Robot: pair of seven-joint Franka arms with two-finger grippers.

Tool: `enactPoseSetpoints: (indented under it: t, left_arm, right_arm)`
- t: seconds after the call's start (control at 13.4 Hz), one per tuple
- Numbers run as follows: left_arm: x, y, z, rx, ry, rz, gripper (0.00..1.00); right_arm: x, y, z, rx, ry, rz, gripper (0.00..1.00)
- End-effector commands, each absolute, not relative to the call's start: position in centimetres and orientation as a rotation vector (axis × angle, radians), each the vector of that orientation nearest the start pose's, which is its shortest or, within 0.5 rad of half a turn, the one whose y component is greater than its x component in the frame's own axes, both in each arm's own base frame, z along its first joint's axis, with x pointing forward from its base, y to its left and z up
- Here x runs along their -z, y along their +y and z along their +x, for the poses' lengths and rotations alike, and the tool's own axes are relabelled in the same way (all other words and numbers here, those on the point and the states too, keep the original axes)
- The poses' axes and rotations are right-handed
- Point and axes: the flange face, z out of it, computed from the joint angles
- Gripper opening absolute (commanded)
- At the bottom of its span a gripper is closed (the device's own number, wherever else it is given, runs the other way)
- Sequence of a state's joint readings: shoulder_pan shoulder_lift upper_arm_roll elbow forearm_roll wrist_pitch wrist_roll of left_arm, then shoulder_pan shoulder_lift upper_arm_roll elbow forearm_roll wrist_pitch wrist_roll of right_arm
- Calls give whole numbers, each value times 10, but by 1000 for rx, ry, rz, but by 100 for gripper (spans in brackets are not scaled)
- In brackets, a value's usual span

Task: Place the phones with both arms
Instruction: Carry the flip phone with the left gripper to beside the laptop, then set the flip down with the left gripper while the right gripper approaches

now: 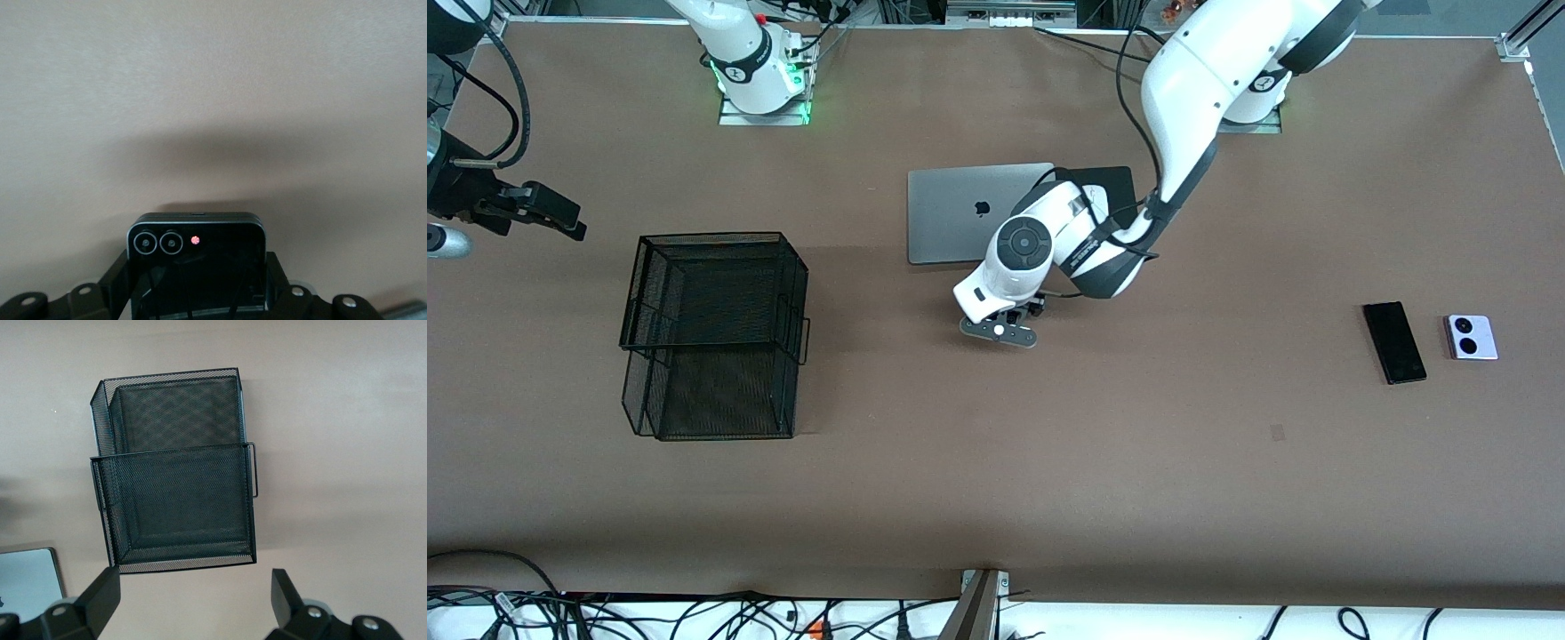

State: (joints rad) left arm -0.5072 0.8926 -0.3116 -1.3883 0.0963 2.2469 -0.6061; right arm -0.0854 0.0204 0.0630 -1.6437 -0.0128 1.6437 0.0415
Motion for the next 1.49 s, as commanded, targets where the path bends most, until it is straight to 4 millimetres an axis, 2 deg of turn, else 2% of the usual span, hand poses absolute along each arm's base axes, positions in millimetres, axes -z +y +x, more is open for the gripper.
enactPoseSetpoints:
  t: [0.0,0.3,0.37,0.45,0.52,0.75,0.82,0.97,1.12,1.27,1.42]
  left_arm:
    - [-194,-495,551,-85,253,-3233,24]
    - [-193,-488,557,-44,223,-3205,29]
    - [-192,-488,557,-47,189,-3206,34]
    - [-191,-488,556,-47,167,-3205,79]
    - [-192,-489,555,-49,162,-3207,100]
    - [-211,-480,566,-25,108,-3211,100]
    - [-225,-473,571,-23,93,-3204,100]
    - [-268,-447,589,-26,42,-3174,100]
    - [-316,-411,607,-14,-25,-3153,100]
    - [-354,-372,624,-4,-84,-3133,100]
    - [-396,-333,641,59,-16,-3142,100]
  right_arm:
    - [-587,-10,567,-24,109,-3135,100]
    - [-581,-1,569,-39,82,-3135,100]
    - [-581,-1,569,-39,82,-3135,100]
    - [-580,0,569,-43,80,-3135,100]
    - [-580,0,569,-43,70,-3135,100]
    - [-580,1,569,-48,72,-3135,100]
    - [-578,2,570,-48,73,-3135,100]
    - [-568,12,576,-60,46,-3135,100]
    - [-551,28,583,-91,5,-3135,100]
    - [-536,53,591,-90,65,-3136,100]
    - [-517,99,600,-65,64,-3135,100]
